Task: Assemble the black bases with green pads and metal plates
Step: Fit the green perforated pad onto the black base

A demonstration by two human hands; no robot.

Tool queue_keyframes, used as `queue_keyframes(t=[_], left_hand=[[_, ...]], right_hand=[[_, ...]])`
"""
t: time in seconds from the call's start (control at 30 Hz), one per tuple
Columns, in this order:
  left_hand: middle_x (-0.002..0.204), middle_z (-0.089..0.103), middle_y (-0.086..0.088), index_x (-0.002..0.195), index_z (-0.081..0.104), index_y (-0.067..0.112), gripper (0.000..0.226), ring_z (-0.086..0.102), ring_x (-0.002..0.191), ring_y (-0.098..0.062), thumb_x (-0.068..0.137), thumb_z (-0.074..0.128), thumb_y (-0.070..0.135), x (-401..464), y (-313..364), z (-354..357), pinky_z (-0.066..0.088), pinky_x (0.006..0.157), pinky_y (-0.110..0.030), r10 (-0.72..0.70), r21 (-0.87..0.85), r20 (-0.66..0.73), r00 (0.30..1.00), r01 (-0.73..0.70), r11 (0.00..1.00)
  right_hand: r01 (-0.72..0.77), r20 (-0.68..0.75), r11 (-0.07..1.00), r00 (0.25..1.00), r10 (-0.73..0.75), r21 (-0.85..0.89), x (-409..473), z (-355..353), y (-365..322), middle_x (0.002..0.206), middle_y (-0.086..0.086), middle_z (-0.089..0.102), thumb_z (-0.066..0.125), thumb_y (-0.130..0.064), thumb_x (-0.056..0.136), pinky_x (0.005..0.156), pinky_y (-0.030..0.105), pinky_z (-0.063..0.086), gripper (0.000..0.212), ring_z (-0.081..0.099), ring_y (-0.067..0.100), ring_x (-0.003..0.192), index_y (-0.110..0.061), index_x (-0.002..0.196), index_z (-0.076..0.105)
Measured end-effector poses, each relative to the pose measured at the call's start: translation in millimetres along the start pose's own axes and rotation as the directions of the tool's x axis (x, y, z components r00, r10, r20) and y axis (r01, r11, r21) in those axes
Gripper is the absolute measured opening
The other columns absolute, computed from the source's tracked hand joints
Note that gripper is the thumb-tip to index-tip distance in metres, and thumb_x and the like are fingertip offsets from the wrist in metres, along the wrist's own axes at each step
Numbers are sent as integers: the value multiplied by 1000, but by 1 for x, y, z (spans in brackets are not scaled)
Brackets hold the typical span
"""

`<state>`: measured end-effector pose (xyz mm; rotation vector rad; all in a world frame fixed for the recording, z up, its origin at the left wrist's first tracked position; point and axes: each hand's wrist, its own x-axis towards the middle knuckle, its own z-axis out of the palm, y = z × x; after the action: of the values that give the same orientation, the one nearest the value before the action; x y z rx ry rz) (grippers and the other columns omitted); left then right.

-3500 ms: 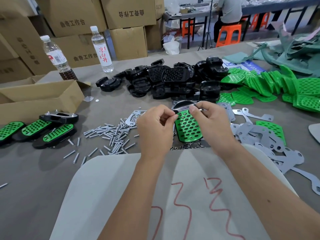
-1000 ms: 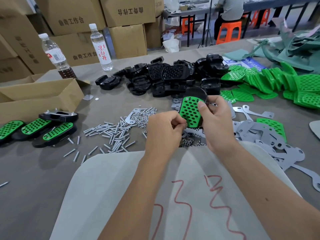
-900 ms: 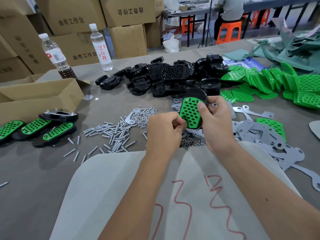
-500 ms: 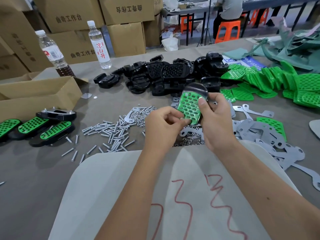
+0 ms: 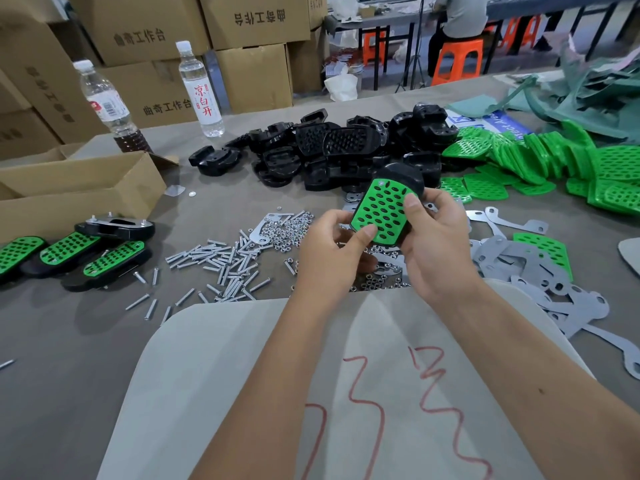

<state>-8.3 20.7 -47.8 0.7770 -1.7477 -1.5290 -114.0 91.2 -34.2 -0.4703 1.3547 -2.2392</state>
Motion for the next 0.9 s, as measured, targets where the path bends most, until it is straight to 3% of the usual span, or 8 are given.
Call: queue_keyframes(t=[0.07,0.13,0.2,0.33,0.43,0.6,0.73,0.9], left_hand=[[89,75,-17,112,61,8,15,70,57,-24,101,67,15,0,-1,1,59,58,-37,8,-8,-17,1000,-8,1000],[83,73,-21,112,60,1,17,67,56,-23,100,67,11,1,0,0,57,53,-31,-1,-69,-29,1000,-1,998],[84,72,-25,111,59,-3,17,64,56,-20,100,66,7,3,0,0,54,51,-28,-1,-88,-51,999,-4,996],[85,75,-16,109,63,5,15,64,54,-12,97,71,13,5,-4,0,51,54,-28,36,20,-145,989,-33,999],[85,76,-13,111,65,7,19,66,55,-12,96,72,16,7,-7,0,51,56,-30,62,53,-180,982,-53,997],[82,77,-10,108,67,11,13,66,57,-14,97,72,18,6,-7,-3,52,55,-29,51,7,-191,980,-51,999],[73,74,-4,101,62,17,12,64,54,-11,96,73,19,4,-3,-6,52,49,-24,40,-67,-181,983,-52,996],[78,76,-8,101,61,19,15,68,58,-16,95,75,23,3,-1,-5,56,56,-33,89,-5,-248,965,-94,996]], right_hand=[[-11,10,1000,1000,11,7,-1,1,1,113,21,63,50,-8,109,93,58,58,8,67,32,102,-13,103,54],[-27,26,999,999,26,34,-1,2,0,115,22,62,49,-8,109,94,60,57,7,67,32,102,-11,104,54],[-28,57,998,998,25,49,-1,3,0,113,21,63,50,-9,109,91,58,59,6,69,32,100,-11,106,54],[-45,98,998,994,48,-39,0,0,3,108,13,71,54,-7,107,87,50,61,5,73,32,104,-12,109,56],[-60,85,997,994,63,-40,1,-2,4,114,20,71,55,-3,105,88,54,61,8,71,39,111,-10,109,54],[-10,120,1000,993,13,-26,-1,-2,0,91,5,77,59,0,102,72,40,64,13,78,27,91,-8,109,52],[-43,113,998,993,38,40,-3,-2,-4,106,17,73,60,1,101,80,49,64,15,76,35,99,-4,112,52],[-97,105,990,991,86,101,-3,-2,-3,120,28,69,62,-7,103,86,57,61,11,74,40,105,-6,109,53]])
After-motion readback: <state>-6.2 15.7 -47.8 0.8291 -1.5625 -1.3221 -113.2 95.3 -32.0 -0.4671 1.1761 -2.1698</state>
